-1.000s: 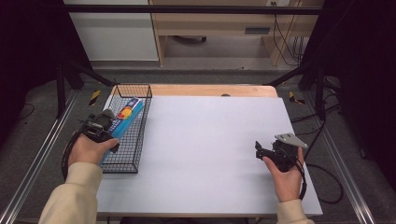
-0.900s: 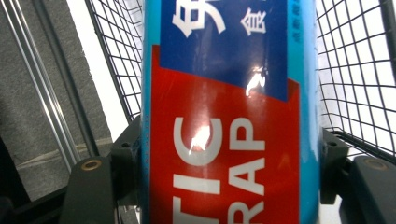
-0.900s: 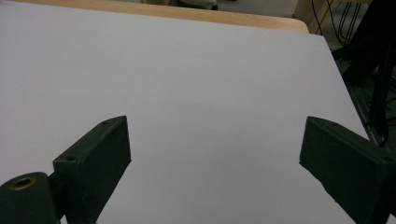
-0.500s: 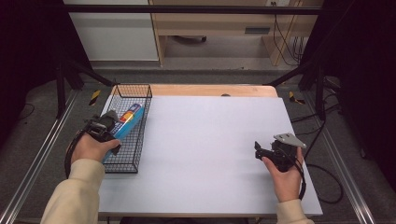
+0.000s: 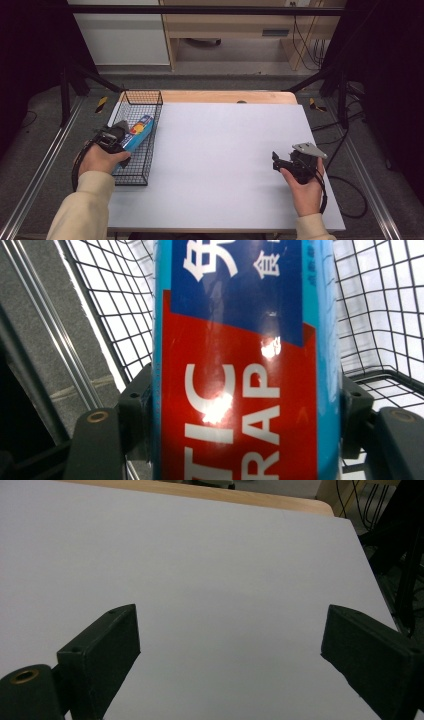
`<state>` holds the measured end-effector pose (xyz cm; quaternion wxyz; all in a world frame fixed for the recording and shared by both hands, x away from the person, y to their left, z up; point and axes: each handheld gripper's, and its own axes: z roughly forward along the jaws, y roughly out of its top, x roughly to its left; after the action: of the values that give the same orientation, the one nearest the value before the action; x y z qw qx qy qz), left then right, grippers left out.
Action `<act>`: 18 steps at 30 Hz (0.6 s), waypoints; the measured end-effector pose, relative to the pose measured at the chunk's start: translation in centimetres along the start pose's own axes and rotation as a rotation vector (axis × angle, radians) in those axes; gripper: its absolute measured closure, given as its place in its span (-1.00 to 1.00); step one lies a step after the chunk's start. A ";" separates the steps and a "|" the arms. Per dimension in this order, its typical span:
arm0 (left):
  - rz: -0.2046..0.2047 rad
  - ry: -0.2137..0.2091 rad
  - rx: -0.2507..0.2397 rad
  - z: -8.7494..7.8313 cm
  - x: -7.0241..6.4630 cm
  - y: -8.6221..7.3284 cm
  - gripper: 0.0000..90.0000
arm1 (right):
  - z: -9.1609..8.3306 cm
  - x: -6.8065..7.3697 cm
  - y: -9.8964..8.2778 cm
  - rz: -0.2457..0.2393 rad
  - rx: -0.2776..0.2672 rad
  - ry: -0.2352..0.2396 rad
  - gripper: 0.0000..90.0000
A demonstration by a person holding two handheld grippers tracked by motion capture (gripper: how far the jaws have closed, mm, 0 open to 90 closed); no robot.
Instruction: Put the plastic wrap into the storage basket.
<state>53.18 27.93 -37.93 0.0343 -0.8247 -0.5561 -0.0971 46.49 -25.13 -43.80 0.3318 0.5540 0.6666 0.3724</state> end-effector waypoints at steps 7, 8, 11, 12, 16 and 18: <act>0.002 0.002 -0.009 -0.1 -0.1 0.0 -0.30 | 0.0 0.1 0.0 -0.004 0.003 0.000 -0.80; 0.002 0.006 -0.013 -0.1 -0.2 -0.1 -0.31 | 0.0 0.1 0.0 -0.004 0.004 -0.001 -0.80; 0.010 0.007 -0.013 -0.1 -0.2 -0.1 -0.31 | 0.1 0.2 0.0 -0.007 0.010 0.002 -0.81; 0.005 0.010 -0.021 -0.1 -0.3 -0.1 -0.31 | 0.1 0.2 0.0 -0.012 0.011 0.005 -0.81; 0.001 0.024 -0.105 -0.9 -0.5 -0.4 -0.34 | 0.2 0.3 -0.1 -0.018 0.016 0.009 -0.81; 0.011 0.025 -0.159 -1.7 -0.6 -0.7 -0.36 | 0.2 0.2 -0.1 -0.016 0.018 0.008 -0.82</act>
<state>52.12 27.39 -36.43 -0.0237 -0.8265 -0.5418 -0.1510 46.58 -24.90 -43.97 0.3274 0.5500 0.6756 0.3659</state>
